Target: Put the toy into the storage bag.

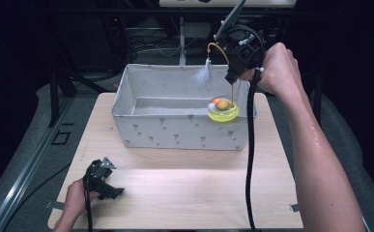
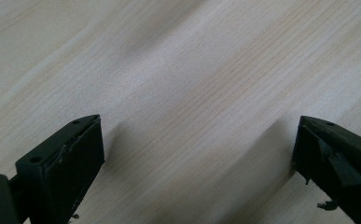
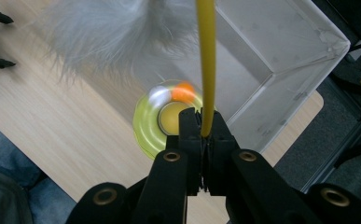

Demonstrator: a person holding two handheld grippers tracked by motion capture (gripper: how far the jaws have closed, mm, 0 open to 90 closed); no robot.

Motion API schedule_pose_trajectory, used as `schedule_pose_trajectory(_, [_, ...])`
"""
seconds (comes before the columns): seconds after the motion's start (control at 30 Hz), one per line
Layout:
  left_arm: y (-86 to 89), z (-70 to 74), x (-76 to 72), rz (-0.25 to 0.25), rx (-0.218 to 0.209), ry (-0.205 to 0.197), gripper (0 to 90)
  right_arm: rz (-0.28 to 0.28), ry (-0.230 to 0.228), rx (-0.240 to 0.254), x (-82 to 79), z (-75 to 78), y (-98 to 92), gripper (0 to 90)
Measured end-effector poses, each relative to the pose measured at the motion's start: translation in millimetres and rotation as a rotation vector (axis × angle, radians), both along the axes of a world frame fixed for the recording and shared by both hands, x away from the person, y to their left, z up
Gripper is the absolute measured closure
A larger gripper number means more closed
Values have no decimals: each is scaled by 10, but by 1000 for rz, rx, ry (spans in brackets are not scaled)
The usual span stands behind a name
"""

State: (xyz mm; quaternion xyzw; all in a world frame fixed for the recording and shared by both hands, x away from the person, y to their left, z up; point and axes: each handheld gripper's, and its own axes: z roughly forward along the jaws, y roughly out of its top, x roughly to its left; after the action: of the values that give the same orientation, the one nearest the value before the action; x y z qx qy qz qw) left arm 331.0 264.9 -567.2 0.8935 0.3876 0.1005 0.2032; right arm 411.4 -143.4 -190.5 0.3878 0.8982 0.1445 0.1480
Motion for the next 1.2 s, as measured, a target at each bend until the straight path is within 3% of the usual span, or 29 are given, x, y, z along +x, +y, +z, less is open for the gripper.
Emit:
schedule_pose_trajectory(0.83, [-3, 2, -2, -4, 6, -1, 21, -78, -31, 11, 280, 25, -84, 878])
schedule_pose_trajectory(1.2, [-5, 2, -3, -6, 6, 0, 21, -113, -31, 16, 469, -93, -144, 878])
